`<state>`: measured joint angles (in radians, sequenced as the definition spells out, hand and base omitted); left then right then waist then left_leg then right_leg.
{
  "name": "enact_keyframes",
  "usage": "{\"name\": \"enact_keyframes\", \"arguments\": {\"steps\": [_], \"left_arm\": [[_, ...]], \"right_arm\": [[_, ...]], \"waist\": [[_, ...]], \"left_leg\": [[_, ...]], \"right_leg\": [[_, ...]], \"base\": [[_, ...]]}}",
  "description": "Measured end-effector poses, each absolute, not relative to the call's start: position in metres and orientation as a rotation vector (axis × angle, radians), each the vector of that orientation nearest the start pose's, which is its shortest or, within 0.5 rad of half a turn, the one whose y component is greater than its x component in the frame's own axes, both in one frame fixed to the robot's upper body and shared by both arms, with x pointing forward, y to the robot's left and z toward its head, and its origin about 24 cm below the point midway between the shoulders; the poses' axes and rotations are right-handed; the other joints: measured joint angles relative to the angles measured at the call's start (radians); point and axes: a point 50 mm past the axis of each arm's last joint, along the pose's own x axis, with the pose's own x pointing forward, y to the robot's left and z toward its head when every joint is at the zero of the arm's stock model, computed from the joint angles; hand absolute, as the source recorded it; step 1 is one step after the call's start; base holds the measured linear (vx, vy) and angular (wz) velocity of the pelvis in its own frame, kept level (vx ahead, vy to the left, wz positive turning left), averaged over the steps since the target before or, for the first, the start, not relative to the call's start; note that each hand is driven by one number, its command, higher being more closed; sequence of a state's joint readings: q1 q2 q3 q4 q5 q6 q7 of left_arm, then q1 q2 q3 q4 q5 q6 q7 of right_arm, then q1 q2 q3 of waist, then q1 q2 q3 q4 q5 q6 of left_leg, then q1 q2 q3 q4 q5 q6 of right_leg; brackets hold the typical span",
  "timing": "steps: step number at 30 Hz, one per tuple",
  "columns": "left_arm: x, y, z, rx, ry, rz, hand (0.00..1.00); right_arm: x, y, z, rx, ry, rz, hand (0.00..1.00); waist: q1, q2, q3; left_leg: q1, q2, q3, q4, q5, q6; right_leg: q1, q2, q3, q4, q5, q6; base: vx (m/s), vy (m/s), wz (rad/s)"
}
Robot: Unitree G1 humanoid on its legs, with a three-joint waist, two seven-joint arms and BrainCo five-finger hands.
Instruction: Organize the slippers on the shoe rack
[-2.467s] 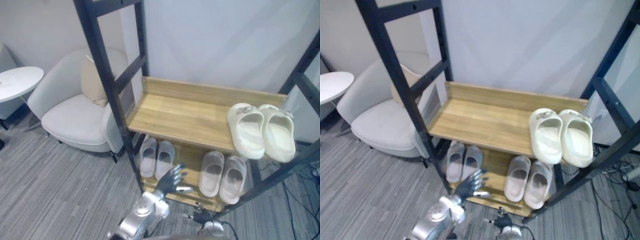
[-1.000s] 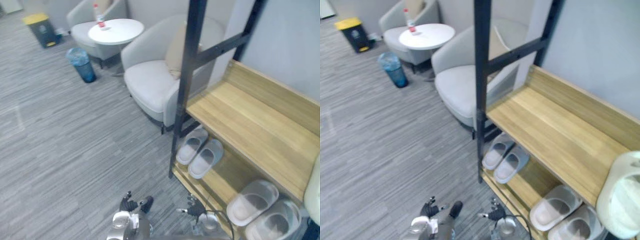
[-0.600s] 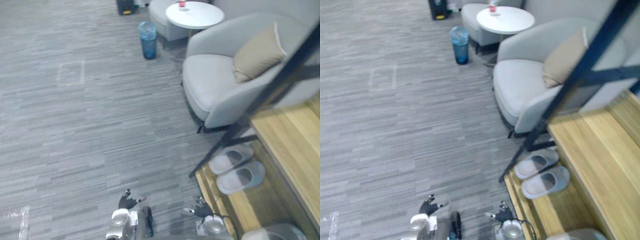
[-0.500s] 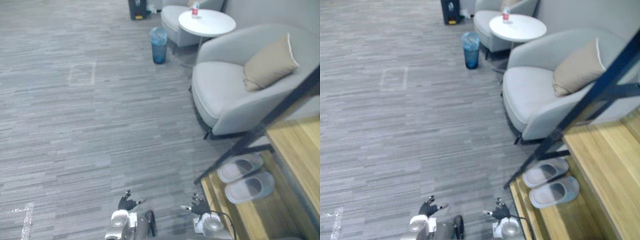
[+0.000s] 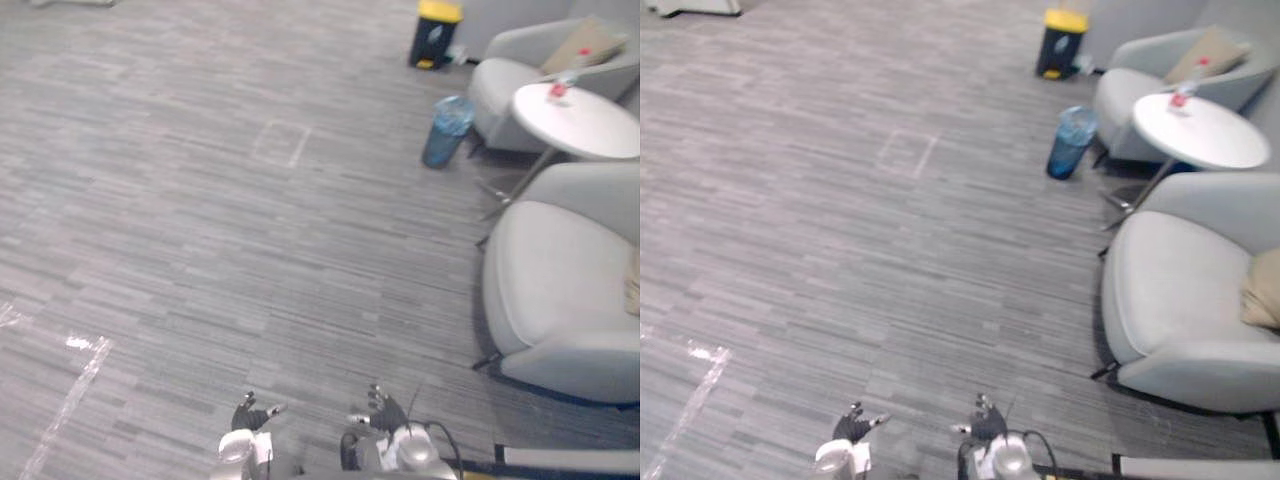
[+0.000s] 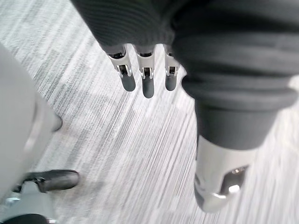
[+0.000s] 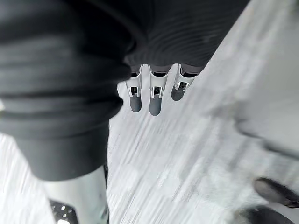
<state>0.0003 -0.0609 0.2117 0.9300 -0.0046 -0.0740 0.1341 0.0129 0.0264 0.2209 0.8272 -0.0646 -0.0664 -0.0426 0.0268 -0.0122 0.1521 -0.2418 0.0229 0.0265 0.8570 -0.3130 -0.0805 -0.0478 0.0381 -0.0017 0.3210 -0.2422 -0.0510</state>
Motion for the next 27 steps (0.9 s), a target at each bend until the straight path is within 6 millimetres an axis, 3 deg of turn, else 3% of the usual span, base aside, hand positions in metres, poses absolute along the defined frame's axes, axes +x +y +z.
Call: {"name": "enact_keyframes", "arguments": {"steps": [2, 3, 4, 5, 6, 7, 8, 10, 12, 13, 14, 16, 17, 18, 19, 21, 24, 26, 27], "left_arm": [[0.159, 0.165, -0.136, -0.087, 0.838, 0.293, 0.0], [0.16, 0.165, -0.135, -0.088, 0.835, 0.29, 0.0], [0.165, 0.163, -0.133, -0.082, 0.824, 0.276, 0.0], [0.166, 0.162, -0.133, -0.073, 0.82, 0.264, 0.0], [0.166, 0.16, -0.133, -0.071, 0.823, 0.257, 0.0], [0.169, 0.163, -0.132, -0.062, 0.813, 0.258, 0.0], [0.171, 0.168, -0.13, -0.045, 0.807, 0.264, 0.0], [0.165, 0.173, -0.134, -0.028, 0.83, 0.285, 0.0], [0.159, 0.18, -0.136, -0.021, 0.848, 0.305, 0.0], [0.154, 0.181, -0.137, -0.019, 0.859, 0.31, 0.0], [0.151, 0.182, -0.139, -0.019, 0.873, 0.315, 0.0], [0.148, 0.182, -0.141, -0.02, 0.892, 0.313, 0.0], [0.144, 0.178, -0.144, -0.03, 0.906, 0.31, 0.0], [0.142, 0.173, -0.145, -0.04, 0.91, 0.306, 0.0], [0.142, 0.173, -0.145, -0.041, 0.911, 0.305, 0.0], [0.144, 0.17, -0.144, -0.056, 0.907, 0.309, 0.0], [0.14, 0.169, -0.146, -0.062, 0.92, 0.319, 0.0], [0.132, 0.171, -0.148, -0.054, 0.937, 0.327, 0.0], [0.134, 0.168, -0.149, -0.056, 0.938, 0.319, 0.0]], "right_arm": [[0.168, -0.099, -0.121, -0.103, 0.738, 0.197, 0.0], [0.168, -0.099, -0.121, -0.104, 0.737, 0.195, 0.0], [0.17, -0.101, -0.121, -0.109, 0.734, 0.187, 0.0], [0.171, -0.103, -0.121, -0.114, 0.733, 0.183, 0.0], [0.17, -0.106, -0.121, -0.123, 0.736, 0.178, 0.0], [0.169, -0.105, -0.124, -0.126, 0.752, 0.176, 0.0], [0.168, -0.105, -0.126, -0.132, 0.768, 0.18, 0.0], [0.167, -0.105, -0.129, -0.137, 0.791, 0.182, 0.0], [0.169, -0.106, -0.128, -0.121, 0.791, 0.165, 0.0], [0.169, -0.108, -0.128, -0.12, 0.791, 0.159, 0.0], [0.166, -0.11, -0.13, -0.116, 0.798, 0.15, 0.0], [0.159, -0.113, -0.133, -0.104, 0.817, 0.133, 0.0], [0.152, -0.116, -0.136, -0.09, 0.838, 0.112, 0.0], [0.154, -0.12, -0.132, -0.074, 0.805, 0.091, 0.0], [0.154, -0.12, -0.131, -0.071, 0.802, 0.089, 0.0], [0.154, -0.125, -0.131, -0.044, 0.8, 0.048, 0.0], [0.154, -0.131, -0.132, -0.024, 0.804, 0.005, 0.0], [0.157, -0.131, -0.132, -0.023, 0.802, 0.0, 0.0], [0.158, -0.131, -0.132, -0.025, 0.807, 0.0, 0.0]], "waist": [[0.01, -0.029, 0.004], [0.011, -0.032, 0.003], [0.012, -0.035, 0.008], [0.015, -0.029, 0.008], [0.019, -0.008, 0.005], [0.031, -0.02, 0.012], [0.032, -0.043, 0.005], [0.034, -0.047, 0.004], [0.037, -0.05, 0.006], [0.038, -0.046, 0.006], [0.032, -0.042, 0.012], [0.031, -0.043, 0.014], [0.024, -0.039, 0.013], [0.009, -0.04, 0.011], [0.007, -0.041, 0.011], [0.005, -0.041, 0.015], [0.003, -0.037, 0.013], [-0.019, -0.036, 0.002], [-0.02, -0.02, 0.003]], "left_leg": [[-0.075, 0.109, 0.154, -0.021, -0.005, 0.014], [-0.089, 0.112, 0.165, -0.043, -0.004, 0.015], [-0.128, 0.107, 0.181, -0.136, 0.009, 0.031], [-0.158, 0.089, 0.172, -0.285, 0.078, 0.057], [-0.165, 0.076, 0.157, -0.434, 0.186, 0.075], [-0.158, 0.045, 0.139, -0.48, 0.281, 0.094], [-0.138, -0.001, 0.142, -0.533, 0.29, 0.105], [-0.133, -0.046, 0.13, -0.519, 0.254, 0.132], [-0.082, -0.082, 0.138, -0.498, 0.202, 0.163], [-0.035, -0.089, 0.14, -0.499, 0.169, 0.173], [0.045, -0.097, 0.123, -0.52, 0.132, 0.174], [0.124, -0.111, 0.104, -0.549, 0.108, 0.173], [0.192, -0.115, 0.078, -0.586, 0.098, 0.177], [0.248, -0.114, 0.036, -0.631, 0.078, 0.183], [0.254, -0.113, 0.028, -0.635, 0.074, 0.182], [0.319, -0.095, -0.011, -0.647, 0.042, 0.182], [0.413, -0.082, -0.071, -0.682, -0.012, 0.156], [0.456, -0.067, -0.123, -0.641, -0.061, 0.118], [0.436, -0.049, -0.126, -0.559, -0.07, 0.101]], "right_leg": [[0.145, -0.028, -0.067, -0.101, -0.006, 0.003], [0.157, -0.034, -0.078, -0.113, -0.007, 0.005], [0.185, -0.045, -0.105, -0.14, -0.011, 0.013], [0.196, -0.052, -0.12, -0.149, -0.023, 0.033], [0.209, -0.05, -0.129, -0.152, -0.035, 0.053], [0.225, -0.066, -0.12, -0.152, -0.05, 0.075], [0.219, -0.1, -0.116, -0.149, -0.04, 0.079], [0.22, -0.133, -0.09, -0.111, -0.021, 0.084], [0.199, -0.157, -0.054, 0.047, -0.001, 0.092], [0.149, -0.16, -0.037, 0.206, 0.043, 0.083], [0.065, -0.163, -0.019, 0.456, 0.171, 0.035], [-0.044, -0.144, 0.023, 0.691, 0.152, 0.026], [-0.139, -0.107, 0.039, 0.795, 0.1, 0.045], [-0.265, -0.075, 0.008, 0.775, 0.043, 0.062], [-0.281, -0.071, -0.001, 0.759, 0.035, 0.068], [-0.337, -0.054, -0.076, 0.542, 0.005, 0.074], [-0.339, -0.01, -0.079, 0.157, 0.065, 0.048], [-0.32, -0.004, -0.088, 0.103, 0.171, 0.0], [-0.302, 0.002, -0.11, 0.12, 0.149, -0.012]], "base": [[0.45, -0.037, 0.68], [0.46, 0.011, 0.74], [0.3, 0.039, 0.54], [0.38, 0.066, 0.59], [0.35, 0.126, 0.45], [0.55, 0.209, 0.52], [0.56, 0.227, 0.59], [0.5, 0.222, 0.6], [0.45, 0.212, 0.28], [0.45, 0.224, 0.08], [0.43, 0.205, 0.12], [0.36, 0.127, 0.25], [0.49, 0.102, 0.62], [0.41, 0.05, 0.64], [0.49, 0.018, 0.7], [0.4, -0.028, 0.48], [0.57, -0.064, 0.53], [0.64, -0.135, 0.9], [0.78, -0.181, 0.7]]}}
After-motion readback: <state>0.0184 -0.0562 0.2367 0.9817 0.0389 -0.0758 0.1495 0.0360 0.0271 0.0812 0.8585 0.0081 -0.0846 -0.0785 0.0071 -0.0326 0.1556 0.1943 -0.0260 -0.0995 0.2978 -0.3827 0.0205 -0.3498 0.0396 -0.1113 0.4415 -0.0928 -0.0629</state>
